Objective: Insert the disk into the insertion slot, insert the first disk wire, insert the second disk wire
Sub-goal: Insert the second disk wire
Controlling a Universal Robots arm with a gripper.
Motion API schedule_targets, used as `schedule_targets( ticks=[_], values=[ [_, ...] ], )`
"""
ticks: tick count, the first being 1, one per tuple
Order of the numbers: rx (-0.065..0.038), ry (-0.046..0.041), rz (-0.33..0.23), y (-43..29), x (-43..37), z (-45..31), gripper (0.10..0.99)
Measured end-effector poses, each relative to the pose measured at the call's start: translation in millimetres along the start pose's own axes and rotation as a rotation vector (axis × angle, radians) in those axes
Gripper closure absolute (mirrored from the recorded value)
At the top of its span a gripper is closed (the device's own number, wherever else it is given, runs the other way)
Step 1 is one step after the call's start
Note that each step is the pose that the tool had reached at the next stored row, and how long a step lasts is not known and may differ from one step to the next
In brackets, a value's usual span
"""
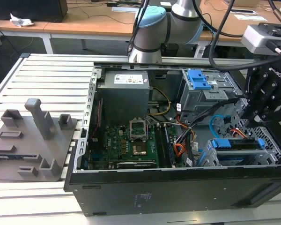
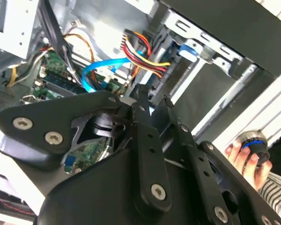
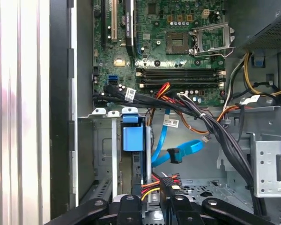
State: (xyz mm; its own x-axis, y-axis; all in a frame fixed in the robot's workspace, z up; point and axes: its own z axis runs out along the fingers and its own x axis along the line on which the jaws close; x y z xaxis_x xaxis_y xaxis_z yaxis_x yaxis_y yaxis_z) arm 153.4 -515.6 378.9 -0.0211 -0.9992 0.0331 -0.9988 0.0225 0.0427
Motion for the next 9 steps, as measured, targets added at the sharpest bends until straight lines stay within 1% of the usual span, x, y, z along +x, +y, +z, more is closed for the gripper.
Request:
schedule_targets(
  ticks=[1, 3, 4, 5, 6, 7, 9],
  values=[
    [0.000, 0.0003, 0.000, 0.2, -5.4, -0.2, 0.784],
    [0.000, 0.0002, -0.002, 0.3, -10.4, -0.1, 0.784],
    [0.001, 0.0008, -0.015, 1.0, -14.0, 0.5, 0.784],
    [0.001, 0.0016, -0.039, 1.1, -14.5, 1.1, 0.784],
    [0.003, 0.0033, -0.077, 1.2, -14.6, 1.4, 0.784],
    [0.003, 0.0042, -0.095, 1.2, -14.9, 1.6, 0.784],
    [0.004, 0.0041, -0.106, 3.6, -16.0, 2.6, 0.784]
  ],
)
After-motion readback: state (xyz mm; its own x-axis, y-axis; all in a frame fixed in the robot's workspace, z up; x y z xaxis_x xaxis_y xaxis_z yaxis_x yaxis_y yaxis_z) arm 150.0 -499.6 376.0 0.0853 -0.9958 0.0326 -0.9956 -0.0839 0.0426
